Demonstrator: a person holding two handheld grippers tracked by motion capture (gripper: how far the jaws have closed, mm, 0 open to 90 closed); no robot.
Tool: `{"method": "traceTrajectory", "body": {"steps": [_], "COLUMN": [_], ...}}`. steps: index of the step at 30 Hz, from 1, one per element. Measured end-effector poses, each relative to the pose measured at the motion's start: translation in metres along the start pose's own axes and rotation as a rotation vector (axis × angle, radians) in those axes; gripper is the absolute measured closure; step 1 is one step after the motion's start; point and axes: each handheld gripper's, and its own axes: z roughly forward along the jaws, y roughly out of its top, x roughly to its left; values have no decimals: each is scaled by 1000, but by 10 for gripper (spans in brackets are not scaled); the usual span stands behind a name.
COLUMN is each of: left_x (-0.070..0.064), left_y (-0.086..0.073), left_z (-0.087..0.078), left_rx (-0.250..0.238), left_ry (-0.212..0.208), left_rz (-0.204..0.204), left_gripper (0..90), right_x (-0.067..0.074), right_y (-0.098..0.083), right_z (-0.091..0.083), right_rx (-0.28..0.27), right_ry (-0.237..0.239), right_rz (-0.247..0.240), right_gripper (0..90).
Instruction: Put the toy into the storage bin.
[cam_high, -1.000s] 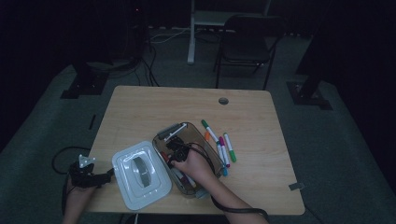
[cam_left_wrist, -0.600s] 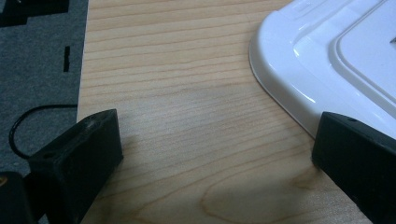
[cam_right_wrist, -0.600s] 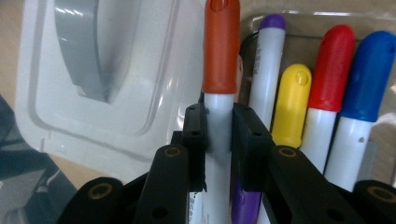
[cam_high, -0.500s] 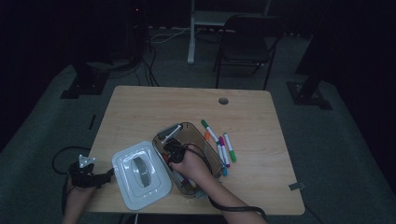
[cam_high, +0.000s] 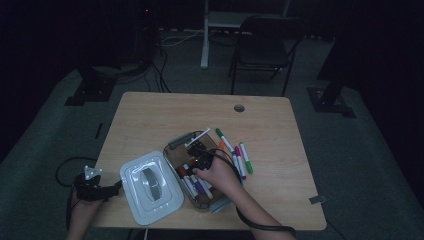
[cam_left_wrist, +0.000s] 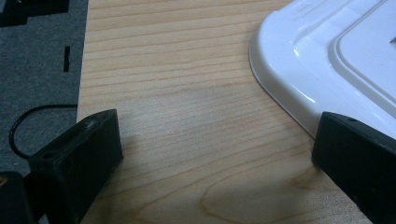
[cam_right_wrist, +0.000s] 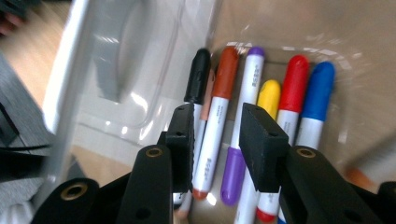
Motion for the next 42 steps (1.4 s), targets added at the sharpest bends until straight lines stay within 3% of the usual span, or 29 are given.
{"method": "traceTrajectory", "body": {"steps": [4,9,13,16,18,19,20,27,31,35,42], "left_x": [0,0,0,0,0,0,0,0,0,0,0], "left_y": [0,0,0,0,0,0,0,0,0,0,0], "left_z": [0,0,0,0,0,0,0,0,0,0,0], "left_rx": [0,0,-1,0,-1,1,1,1,1,1,1], "left_ry": [-1,-1,-1,-1,-1,-1,-1,-1,-1,-1,-1], "left_rz": [-1,-1,-2,-2,-3,-2,-2,-2,-2,-2,-2], "left_gripper": [22,22,22,22,22,22,22,22,22,22,22], "right_x": [-11,-36,-61,-84,-89,-109,-116,-156,-170,-178,-183], "right_y": [-8,-22,-37,-49,-51,-61,-64,-80,-82,-82,-80], "right_z": [-37,-74,-92,-97,-97,-93,-90,-59,-40,-23,-6], "right_rx": [-91,-179,-233,-241,-239,-232,-225,-177,-156,-113,-71], "right_ry": [0,-46,-88,-120,-132,-158,-176,-235,-276,-296,-284], "right_rz": [7,27,65,105,111,154,162,233,281,292,314], "right_gripper": [635,616,611,596,594,588,589,602,625,654,722]}}
